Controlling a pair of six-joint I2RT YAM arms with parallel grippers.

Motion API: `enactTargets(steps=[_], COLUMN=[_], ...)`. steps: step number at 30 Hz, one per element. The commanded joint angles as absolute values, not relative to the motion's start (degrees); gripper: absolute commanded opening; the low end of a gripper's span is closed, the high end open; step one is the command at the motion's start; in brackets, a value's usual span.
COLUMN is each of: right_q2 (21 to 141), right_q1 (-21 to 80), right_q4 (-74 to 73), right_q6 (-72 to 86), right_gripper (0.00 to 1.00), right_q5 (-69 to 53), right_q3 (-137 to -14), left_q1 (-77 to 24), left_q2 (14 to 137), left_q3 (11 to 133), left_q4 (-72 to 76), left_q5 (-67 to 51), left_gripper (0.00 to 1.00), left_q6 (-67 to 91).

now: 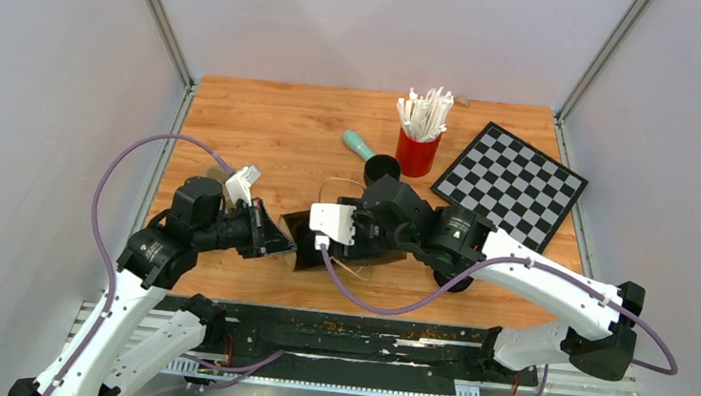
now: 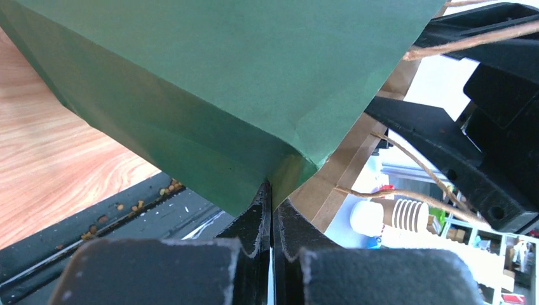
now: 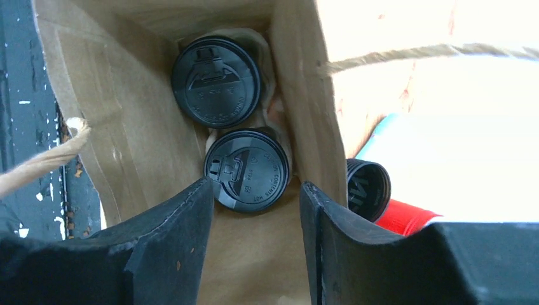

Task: Pack the takeout coffee

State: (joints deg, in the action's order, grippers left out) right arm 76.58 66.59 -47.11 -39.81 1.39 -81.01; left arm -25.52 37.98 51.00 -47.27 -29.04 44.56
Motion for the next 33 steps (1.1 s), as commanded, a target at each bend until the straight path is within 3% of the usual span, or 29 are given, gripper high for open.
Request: enactTargets(steps=[1, 12, 33], right_q2=[72.61, 66.63, 61.92], right_q1=[64.63, 61.54, 58.76], right_q4=[-42.6, -35.95, -28.28], right_q6=[-33.74, -28.55, -23.75], right_gripper=[0.52, 0.52, 0.57], right_q5=[1.05, 1.13, 15.48], right_q3=[-84.55, -84.29, -81.96], left_q1=[-25.66, -25.66, -25.66], left_q2=[38.45, 42.89, 49.75], left_q3=[54.09, 59.1, 66.19], left_q4=[-45.2, -52.1, -62.16], left_q5=[-29.18, -26.98, -18.31], left_gripper=[0.0, 0.0, 0.05], left_q6=[48.63, 48.0, 46.96])
